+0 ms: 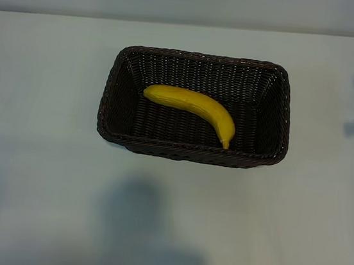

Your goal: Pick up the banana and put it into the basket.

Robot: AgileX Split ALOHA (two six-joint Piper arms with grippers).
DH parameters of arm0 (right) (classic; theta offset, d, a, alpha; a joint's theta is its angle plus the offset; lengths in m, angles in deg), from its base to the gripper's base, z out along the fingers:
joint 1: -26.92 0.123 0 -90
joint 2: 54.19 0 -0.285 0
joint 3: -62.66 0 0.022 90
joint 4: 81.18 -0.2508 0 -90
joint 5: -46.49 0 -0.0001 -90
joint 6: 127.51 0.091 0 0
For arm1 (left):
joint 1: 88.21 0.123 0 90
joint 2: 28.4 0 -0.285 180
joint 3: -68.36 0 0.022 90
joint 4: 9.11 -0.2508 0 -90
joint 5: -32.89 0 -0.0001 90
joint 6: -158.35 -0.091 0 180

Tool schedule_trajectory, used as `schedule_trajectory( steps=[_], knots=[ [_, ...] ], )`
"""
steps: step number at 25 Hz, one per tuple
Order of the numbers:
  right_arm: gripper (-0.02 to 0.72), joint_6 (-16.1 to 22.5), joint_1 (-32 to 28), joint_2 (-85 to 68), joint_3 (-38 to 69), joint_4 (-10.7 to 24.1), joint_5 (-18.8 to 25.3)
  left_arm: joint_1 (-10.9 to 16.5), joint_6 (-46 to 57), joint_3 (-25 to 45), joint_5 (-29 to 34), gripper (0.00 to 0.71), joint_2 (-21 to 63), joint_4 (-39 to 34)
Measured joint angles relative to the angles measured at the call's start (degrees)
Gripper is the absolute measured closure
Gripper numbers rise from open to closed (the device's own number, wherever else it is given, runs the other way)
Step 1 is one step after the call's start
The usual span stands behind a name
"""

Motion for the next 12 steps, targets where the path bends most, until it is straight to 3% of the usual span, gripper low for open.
schedule_trajectory(
  steps=[12],
  knots=[
    [0.130, 2.2, 0.0, -34.2, 24.9, -1.7, -1.4, 0.0, 0.0, 0.0, 0.0, 0.162, 0.0, 0.0]
  ],
)
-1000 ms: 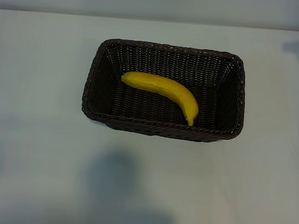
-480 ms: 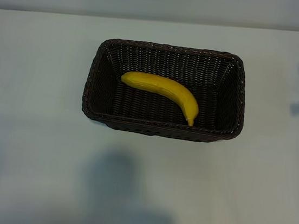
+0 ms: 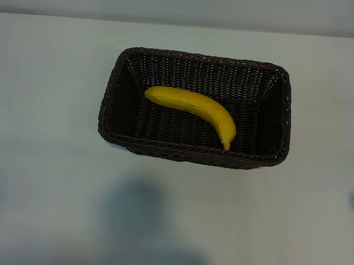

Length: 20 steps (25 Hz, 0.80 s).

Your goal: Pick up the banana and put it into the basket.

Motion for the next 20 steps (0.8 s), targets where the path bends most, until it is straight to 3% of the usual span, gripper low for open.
schedule_trajectory(
  steps=[9, 20],
  knots=[
    [0.130, 0.0, 0.0, -20.7, 13.7, -0.5, -4.9, 0.0, 0.0, 0.0, 0.0, 0.162, 0.0, 0.0],
    [0.131, 0.0, 0.0, -39.8, 14.3, -0.5, -6.4, 0.0, 0.0, 0.0, 0.0, 0.162, 0.0, 0.0]
  ],
)
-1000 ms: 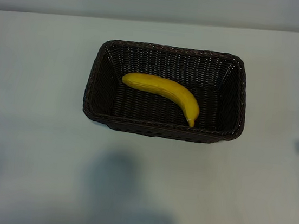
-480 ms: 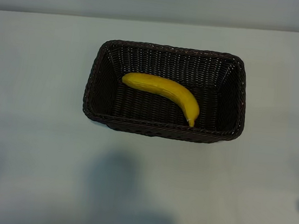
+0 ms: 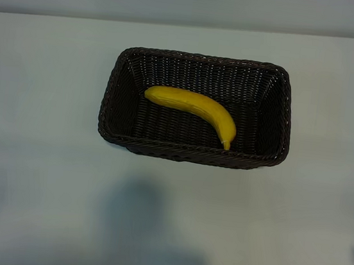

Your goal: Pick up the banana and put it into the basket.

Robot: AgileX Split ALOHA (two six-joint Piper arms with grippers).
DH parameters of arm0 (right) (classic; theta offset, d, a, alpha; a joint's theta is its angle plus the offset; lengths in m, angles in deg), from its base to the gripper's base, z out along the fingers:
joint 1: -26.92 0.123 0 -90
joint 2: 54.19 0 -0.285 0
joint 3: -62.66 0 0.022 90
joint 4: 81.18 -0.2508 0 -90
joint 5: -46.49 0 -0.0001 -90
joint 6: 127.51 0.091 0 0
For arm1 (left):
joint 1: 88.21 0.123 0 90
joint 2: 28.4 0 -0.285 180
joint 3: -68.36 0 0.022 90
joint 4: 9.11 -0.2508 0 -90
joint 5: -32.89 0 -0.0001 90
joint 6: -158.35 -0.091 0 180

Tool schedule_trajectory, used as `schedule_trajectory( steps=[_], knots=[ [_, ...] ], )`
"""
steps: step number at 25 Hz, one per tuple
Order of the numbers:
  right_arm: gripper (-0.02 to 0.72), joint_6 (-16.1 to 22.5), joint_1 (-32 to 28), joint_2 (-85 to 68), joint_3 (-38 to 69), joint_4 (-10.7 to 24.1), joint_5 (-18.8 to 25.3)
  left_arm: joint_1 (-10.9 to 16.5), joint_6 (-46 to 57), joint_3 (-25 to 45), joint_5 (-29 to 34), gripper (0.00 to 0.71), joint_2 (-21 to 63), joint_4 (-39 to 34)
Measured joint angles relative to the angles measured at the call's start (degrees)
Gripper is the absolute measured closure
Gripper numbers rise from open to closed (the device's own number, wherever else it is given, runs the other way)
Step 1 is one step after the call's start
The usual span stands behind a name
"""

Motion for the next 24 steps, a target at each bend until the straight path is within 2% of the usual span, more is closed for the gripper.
schedule_trajectory(
  steps=[9, 24],
  knots=[
    [0.131, 0.0, 0.0, -17.2, 0.0, 0.0, 0.0, 0.0, 0.0, 0.0, 0.0, 0.162, 0.0, 0.0],
    [0.131, 0.0, 0.0, -18.1, 0.0, 0.0, 0.0, 0.0, 0.0, 0.0, 0.0, 0.162, 0.0, 0.0]
  ],
)
